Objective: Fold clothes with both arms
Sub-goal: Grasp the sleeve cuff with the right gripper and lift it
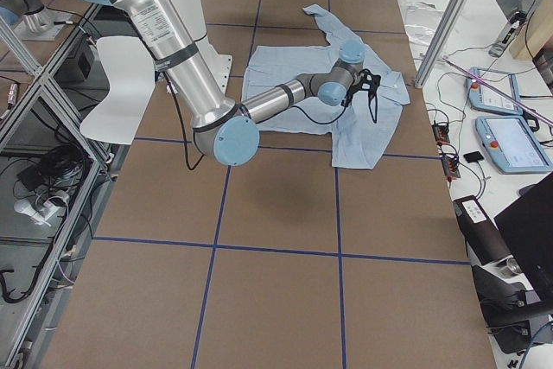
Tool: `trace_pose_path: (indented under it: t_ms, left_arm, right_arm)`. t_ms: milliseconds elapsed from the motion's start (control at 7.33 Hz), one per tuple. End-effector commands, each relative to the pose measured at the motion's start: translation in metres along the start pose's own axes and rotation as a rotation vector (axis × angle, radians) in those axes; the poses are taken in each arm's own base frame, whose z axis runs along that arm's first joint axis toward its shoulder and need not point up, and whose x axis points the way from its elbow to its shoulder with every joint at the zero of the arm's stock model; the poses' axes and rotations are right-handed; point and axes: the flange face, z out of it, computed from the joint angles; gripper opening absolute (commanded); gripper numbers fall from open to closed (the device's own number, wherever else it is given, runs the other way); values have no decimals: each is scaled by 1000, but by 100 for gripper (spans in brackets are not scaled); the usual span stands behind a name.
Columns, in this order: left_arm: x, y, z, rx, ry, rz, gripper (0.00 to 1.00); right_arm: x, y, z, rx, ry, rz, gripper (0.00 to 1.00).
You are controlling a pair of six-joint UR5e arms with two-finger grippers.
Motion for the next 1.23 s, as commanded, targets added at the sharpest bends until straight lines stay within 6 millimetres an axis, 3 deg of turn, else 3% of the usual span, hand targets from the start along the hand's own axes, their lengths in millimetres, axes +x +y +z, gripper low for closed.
trace_pose_path:
  t_ms: [0, 136, 273, 955, 1091]
  left_arm:
    - [0, 1, 1, -2, 0, -1, 100]
    - [-1, 2, 2, -5, 0, -4, 100]
    - [-2, 2, 2, -7, 0, -5, 100]
    - [-1, 3, 4, -10, 15, -8, 100]
    - [-1, 3, 4, -10, 16, -8, 100]
  right_arm:
    - [-126, 33, 30, 39, -37, 49, 0]
    - [-169, 54, 38, 42, -52, 24, 0]
    - [-193, 79, 49, 58, -57, 7, 0]
    - [-233, 122, 55, 91, -92, 18, 0]
    - [-235, 121, 56, 92, -90, 47, 0]
